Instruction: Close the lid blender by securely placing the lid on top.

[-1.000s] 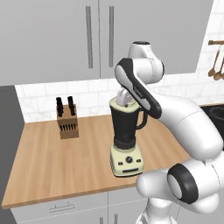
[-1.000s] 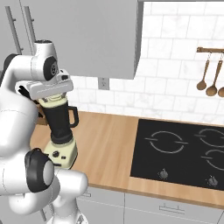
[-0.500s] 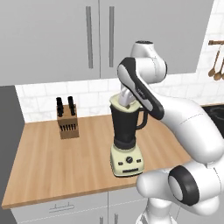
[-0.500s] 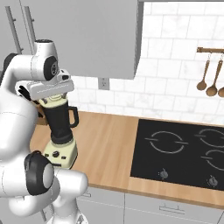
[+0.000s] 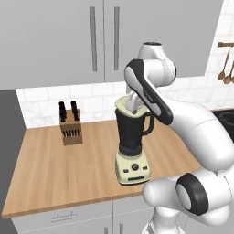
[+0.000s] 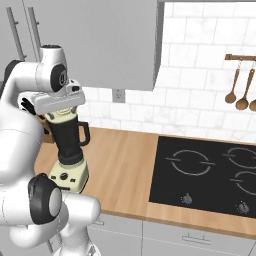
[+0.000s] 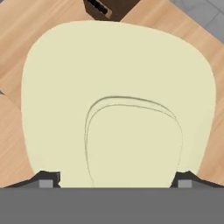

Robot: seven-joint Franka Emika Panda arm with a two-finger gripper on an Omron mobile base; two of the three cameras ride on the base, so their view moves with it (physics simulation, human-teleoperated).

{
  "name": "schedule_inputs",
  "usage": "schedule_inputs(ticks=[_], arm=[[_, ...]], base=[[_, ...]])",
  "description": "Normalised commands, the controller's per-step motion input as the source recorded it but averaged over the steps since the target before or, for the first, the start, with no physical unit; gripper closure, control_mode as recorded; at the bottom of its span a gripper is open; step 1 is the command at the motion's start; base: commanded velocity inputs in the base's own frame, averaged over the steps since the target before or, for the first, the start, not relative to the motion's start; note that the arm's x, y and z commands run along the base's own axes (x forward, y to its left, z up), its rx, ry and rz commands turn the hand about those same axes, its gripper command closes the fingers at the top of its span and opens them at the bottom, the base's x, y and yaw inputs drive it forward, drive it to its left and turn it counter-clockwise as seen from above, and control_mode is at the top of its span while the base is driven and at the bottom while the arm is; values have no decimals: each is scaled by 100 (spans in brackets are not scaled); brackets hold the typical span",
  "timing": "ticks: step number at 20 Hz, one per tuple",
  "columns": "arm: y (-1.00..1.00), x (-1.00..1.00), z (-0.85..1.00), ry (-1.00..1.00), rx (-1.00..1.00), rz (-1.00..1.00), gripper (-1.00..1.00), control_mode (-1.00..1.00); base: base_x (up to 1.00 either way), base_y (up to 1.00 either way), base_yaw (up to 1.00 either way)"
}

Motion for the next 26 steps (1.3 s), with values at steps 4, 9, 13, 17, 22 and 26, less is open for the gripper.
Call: schedule_inputs(ticks=[4,9,13,17,22,26], arm=[[12,0,-34,0,-2,0,-100,-100],[21,0,-28,0,-2,0,-100,-100],[12,0,-24,0,-1,0,-100,-100],[1,-2,-28,1,-2,0,-100,-100],[0,-14,-33,4,-3,0,-100,-100],[0,-22,-37,5,-4,0,-100,-100]], base=[[0,0,0],[0,0,0],[0,0,0],[0,0,0],[0,0,0],[0,0,0]])
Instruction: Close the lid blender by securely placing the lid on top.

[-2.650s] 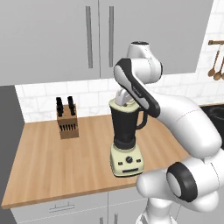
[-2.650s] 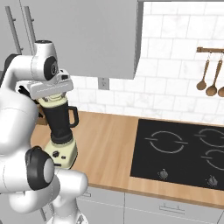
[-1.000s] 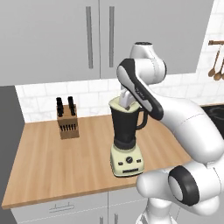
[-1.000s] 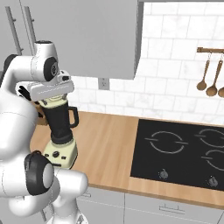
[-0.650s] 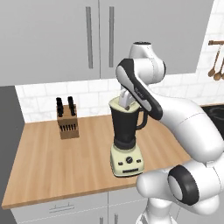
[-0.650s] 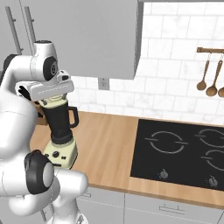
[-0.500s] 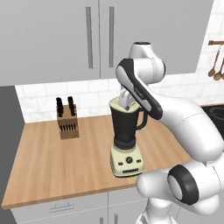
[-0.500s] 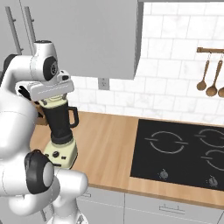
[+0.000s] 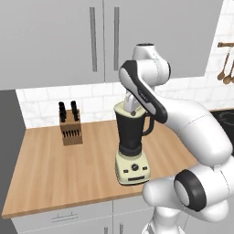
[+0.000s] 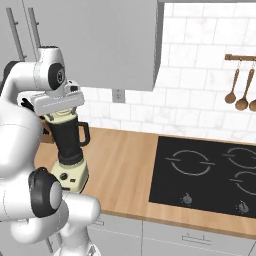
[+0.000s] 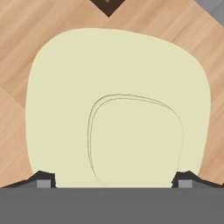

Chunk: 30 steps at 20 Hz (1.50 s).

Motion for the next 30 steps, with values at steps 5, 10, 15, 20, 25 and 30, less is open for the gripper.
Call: schedule_inputs(ticks=[5,10,15,20,25,30], arm=[[0,-24,-37,7,-5,0,-100,-100],[0,-28,-34,7,-4,0,-100,-100],[0,-39,-32,2,-3,0,-100,-100],[-9,-46,-31,1,-2,0,-100,-100],[-18,-46,-33,0,0,0,-100,-100],[-18,-41,-32,0,0,0,-100,-100]], base=[[0,0,0],[0,0,0],[0,0,0],[0,0,0],[0,0,0],[0,0,0]])
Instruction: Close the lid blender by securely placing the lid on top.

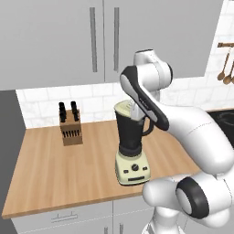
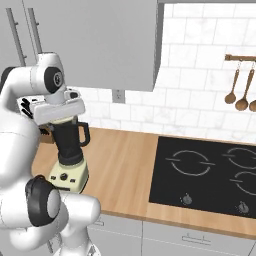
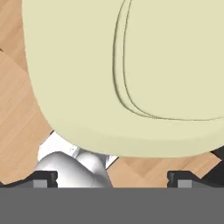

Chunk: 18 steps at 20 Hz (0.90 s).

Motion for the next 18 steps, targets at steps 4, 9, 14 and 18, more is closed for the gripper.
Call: schedule_inputs(ticks=[4,9,14,18], arm=[[-11,-34,-32,0,0,0,-100,-100],[-14,-38,-21,0,0,0,-100,-100],[-37,-61,0,-25,0,-1,-100,-100],[-40,-52,0,-45,3,-2,-100,-100]], base=[[0,0,0],[0,0,0],[0,0,0],[0,0,0]])
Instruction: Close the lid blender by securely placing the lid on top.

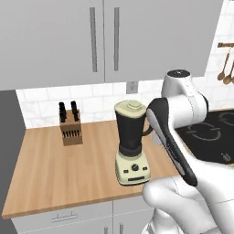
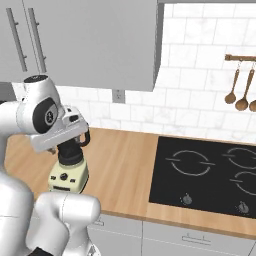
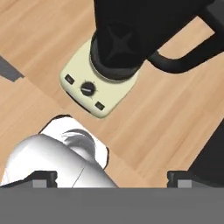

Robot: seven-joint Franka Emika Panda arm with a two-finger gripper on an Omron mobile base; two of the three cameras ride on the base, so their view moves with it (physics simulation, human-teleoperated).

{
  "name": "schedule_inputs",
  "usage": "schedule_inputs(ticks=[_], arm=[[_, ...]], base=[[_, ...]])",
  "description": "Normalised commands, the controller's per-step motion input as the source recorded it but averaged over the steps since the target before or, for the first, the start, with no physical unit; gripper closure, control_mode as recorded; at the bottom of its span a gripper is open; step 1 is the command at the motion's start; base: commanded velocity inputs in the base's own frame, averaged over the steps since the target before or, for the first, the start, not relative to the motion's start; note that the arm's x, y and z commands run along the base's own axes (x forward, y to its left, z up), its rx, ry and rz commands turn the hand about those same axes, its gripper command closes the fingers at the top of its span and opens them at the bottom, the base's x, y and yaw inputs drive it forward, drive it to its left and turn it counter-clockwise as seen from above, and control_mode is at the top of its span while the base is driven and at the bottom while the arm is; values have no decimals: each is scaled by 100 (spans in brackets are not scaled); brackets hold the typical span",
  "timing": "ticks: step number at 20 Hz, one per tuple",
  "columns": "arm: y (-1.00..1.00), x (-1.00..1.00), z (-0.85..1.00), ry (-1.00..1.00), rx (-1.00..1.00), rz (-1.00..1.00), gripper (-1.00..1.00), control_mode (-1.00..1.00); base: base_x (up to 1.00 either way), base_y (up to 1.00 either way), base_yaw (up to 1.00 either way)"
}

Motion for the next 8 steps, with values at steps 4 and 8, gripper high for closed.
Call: schedule_inputs(ticks=[4,8], arm=[[-51,-44,0,-45,7,-2,-100,-100],[-69,-34,0,-33,15,0,-100,-100]], base=[[0,0,0],[0,0,0]])
